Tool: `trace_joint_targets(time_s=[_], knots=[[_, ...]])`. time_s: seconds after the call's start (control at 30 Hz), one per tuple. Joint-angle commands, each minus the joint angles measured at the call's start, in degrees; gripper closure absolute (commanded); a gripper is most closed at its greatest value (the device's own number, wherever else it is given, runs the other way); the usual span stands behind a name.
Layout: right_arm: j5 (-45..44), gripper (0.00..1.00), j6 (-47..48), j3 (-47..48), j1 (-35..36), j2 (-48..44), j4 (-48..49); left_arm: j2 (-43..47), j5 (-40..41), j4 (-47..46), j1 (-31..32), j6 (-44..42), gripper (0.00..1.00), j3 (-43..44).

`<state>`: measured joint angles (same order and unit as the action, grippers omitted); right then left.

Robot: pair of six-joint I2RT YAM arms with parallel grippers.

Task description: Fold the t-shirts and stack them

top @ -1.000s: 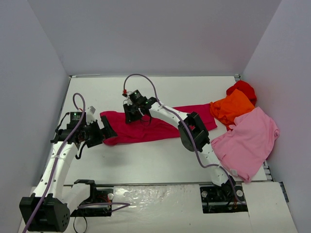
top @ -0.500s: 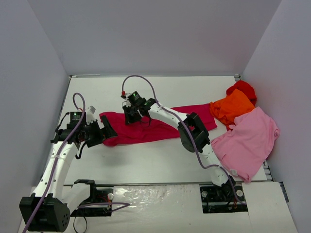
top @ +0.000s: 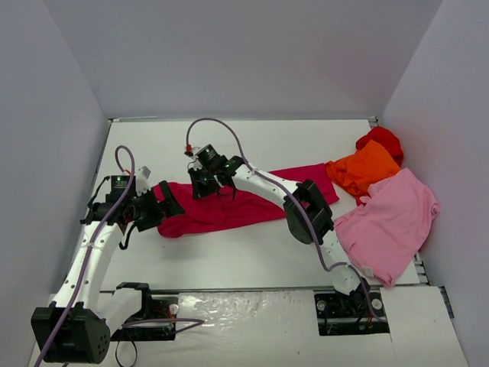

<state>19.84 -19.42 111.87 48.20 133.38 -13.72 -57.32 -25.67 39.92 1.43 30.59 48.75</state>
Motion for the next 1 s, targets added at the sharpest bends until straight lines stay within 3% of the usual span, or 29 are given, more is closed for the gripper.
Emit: trace_joint_targets(time_s=[0.0,0.3,0.43,0.63,0.97], knots=[[0.77,1.00,0.30,-0.89,2.56,-9.06,1.41,-0.02,-1.20,-2.75,-0.46,0.09,0.03,0.65],[0.61,1.00,-0.09,-3.85,5.44,-10.07,1.50,-0.25,-1.75,-3.27,-0.46,0.26,0.03,0.73],[0.55,0.79,-0.79,-4.20,5.50,-9.54,1.41,-0.25,-2.10,-2.92,-0.55,0.09,0.03,0.91],[-0.32,0.66,-1.06,-4.29,5.41,-10.06,1.50,-0.68,-2.36,-2.74,-0.46,0.00,0.03,1.00],[-0.43,0.65,1.90,2.09,3.90,-2.81,1.44,-1.25,-2.31,-3.27,-0.46,0.26,0.03,0.65]])
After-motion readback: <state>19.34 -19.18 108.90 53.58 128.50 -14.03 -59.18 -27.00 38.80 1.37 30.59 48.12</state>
